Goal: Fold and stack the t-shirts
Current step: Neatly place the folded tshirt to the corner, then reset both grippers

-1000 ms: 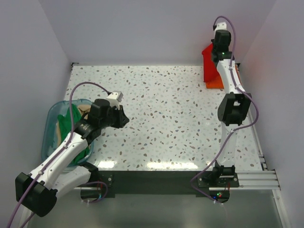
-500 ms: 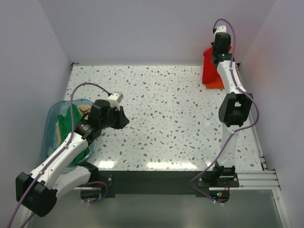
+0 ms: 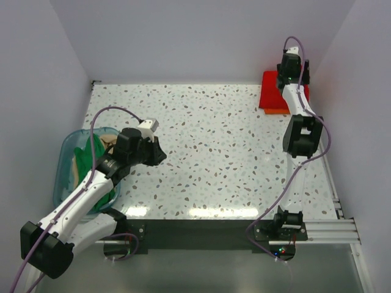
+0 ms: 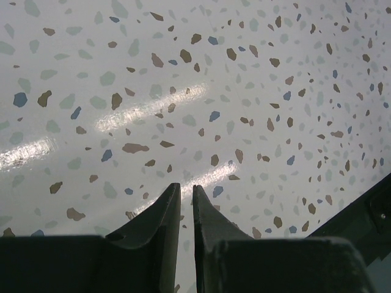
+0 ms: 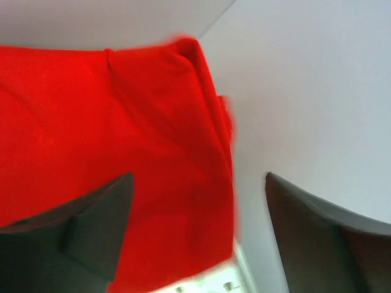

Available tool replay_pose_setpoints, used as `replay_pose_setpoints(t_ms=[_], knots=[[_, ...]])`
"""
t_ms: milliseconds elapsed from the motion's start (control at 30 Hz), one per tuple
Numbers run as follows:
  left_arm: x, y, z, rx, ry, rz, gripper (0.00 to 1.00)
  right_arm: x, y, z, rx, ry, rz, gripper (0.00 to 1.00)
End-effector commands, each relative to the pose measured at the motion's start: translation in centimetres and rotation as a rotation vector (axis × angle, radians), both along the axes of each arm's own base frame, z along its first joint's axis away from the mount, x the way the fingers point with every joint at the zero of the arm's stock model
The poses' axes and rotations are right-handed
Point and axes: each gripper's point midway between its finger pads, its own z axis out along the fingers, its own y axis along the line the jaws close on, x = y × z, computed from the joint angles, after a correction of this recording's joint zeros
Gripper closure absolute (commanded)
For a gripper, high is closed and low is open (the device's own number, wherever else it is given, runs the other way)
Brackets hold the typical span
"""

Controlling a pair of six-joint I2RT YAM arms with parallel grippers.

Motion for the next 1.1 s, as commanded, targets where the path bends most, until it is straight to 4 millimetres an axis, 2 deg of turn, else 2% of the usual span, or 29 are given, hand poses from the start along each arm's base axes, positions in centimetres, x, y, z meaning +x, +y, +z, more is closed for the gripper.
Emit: replay_pose_setpoints(t_ms=[0,300,333,400,533,567,633,733,767,800,833,867,900,933,967,1000,1033,1067], knots=[[0.5,-0.2,0.5,-0.01,-0.031,-0.017,0.81,0.4,-1.4,3.7,-0.061,-0.139,-0.089,0.02],[0.5,-0.2,0.8,-0.016,-0.038,-0.018,0.8,-0.5,-1.6,3.7,-0.072,-0.127,-0.123,0.01],[0.5,-0.2,0.8,-0.017,-0.04,-0.018,0.8,-0.6,-1.3,4.0,-0.058,-0.144,-0.129,0.01],[0.5,-0.1,0.8,-0.019,-0.038,-0.015,0.8,-1.0,-0.7,3.4,-0.035,-0.144,-0.122,0.01],[0.6,0.1,0.9,-0.021,-0.04,-0.003,0.79,-2.0,1.7,3.6,-0.017,-0.177,-0.113,0.01],[0.7,0.2,0.8,-0.02,-0.041,0.0,0.78,-2.4,3.5,3.6,-0.009,-0.179,-0.093,0.01],[0.7,0.3,0.9,-0.02,-0.042,0.005,0.78,-2.8,5.8,3.9,0.017,-0.202,-0.07,0.01],[0.8,0.4,0.9,-0.018,-0.043,0.012,0.78,-4.4,9.0,4.7,0.064,-0.228,-0.04,0.01],[0.8,0.5,0.9,-0.018,-0.044,0.016,0.77,-5.2,9.8,3.9,0.076,-0.212,-0.029,0.01],[0.9,0.7,1.0,-0.015,-0.049,0.027,0.77,-6.0,10.5,6.0,0.102,-0.259,-0.02,0.01],[0.9,0.7,1.2,-0.017,-0.054,0.03,0.77,-6.5,12.3,4.9,0.154,-0.255,0.014,0.01],[1.0,0.9,1.2,-0.016,-0.058,0.037,0.76,-7.2,13.3,5.1,0.18,-0.25,0.036,0.01],[1.1,1.0,1.3,-0.014,-0.062,0.042,0.76,-8.2,13.9,6.6,0.207,-0.277,0.047,0.01],[1.2,1.1,1.3,-0.013,-0.063,0.05,0.76,-8.9,15.3,6.9,0.263,-0.302,0.056,0.01],[1.2,1.2,1.4,-0.013,-0.065,0.055,0.76,-9.9,16.4,5.4,0.29,-0.254,0.096,0.01],[1.3,1.3,1.4,-0.009,-0.066,0.063,0.76,-11.2,17.6,7.2,0.318,-0.287,0.123,0.01],[1.3,1.5,1.5,-0.007,-0.07,0.069,0.76,-12.0,18.3,7.3,0.354,-0.294,0.136,0.01],[1.3,1.5,1.5,-0.005,-0.071,0.07,0.76,-13.3,19.2,5.5,0.378,-0.243,0.17,0.01]])
